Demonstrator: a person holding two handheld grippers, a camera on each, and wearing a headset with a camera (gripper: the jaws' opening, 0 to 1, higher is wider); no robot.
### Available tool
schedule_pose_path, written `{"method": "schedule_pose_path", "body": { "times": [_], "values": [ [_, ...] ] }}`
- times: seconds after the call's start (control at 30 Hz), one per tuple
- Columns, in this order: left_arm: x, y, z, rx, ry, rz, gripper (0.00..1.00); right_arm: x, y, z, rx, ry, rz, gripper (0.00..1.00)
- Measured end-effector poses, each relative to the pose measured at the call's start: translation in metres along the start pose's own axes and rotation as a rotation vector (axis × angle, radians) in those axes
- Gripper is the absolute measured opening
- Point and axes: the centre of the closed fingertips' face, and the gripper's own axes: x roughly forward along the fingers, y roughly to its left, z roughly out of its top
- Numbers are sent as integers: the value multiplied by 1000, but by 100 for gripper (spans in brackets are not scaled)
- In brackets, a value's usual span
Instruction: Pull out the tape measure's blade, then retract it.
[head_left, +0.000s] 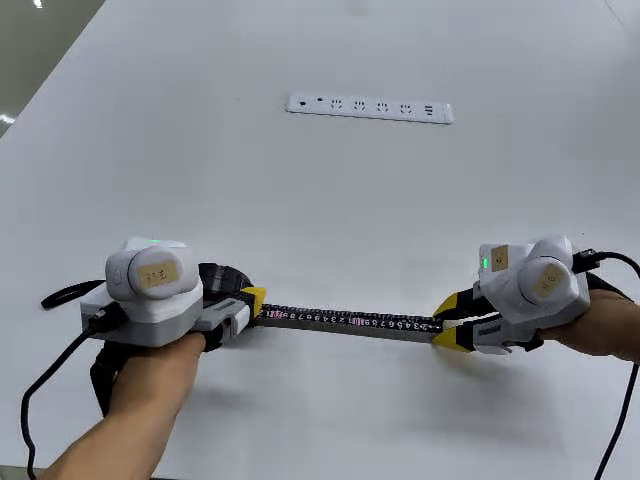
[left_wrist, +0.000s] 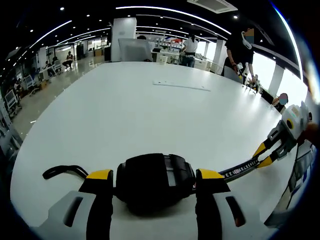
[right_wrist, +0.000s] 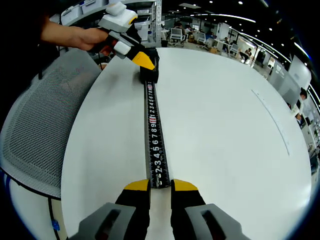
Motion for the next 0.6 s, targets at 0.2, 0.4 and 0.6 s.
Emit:
{"method": "schedule_pose_path", "body": {
  "times": [0.2, 0.4, 0.6],
  "values": [
    [2, -1, -1, 0, 6, 5, 62, 0, 0, 0, 9, 3, 1, 11],
    [5, -1, -3, -3, 10, 14, 63, 0, 0, 0, -6, 3, -1, 11],
    [6, -1, -5, 6, 24, 27, 64, 1, 0, -1, -10, 4, -1, 11]
  ]
}}
